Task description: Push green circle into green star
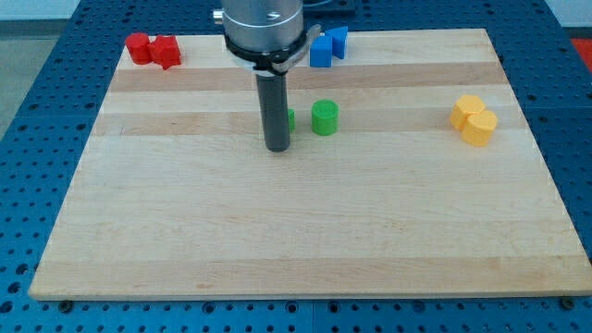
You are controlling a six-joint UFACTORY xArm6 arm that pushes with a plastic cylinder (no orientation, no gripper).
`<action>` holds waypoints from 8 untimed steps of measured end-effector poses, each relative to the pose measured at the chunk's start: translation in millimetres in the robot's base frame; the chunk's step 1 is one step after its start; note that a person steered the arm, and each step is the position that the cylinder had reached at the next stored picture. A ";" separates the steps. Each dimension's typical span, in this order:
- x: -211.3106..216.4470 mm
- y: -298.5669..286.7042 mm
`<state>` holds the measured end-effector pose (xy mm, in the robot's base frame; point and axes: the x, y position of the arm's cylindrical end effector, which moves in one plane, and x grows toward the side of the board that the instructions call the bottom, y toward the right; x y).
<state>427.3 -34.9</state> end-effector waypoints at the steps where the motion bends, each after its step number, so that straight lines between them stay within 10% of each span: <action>1: -1.2 12.5; 5: -12.2 114.3; 8: -46.7 86.8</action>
<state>380.5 51.9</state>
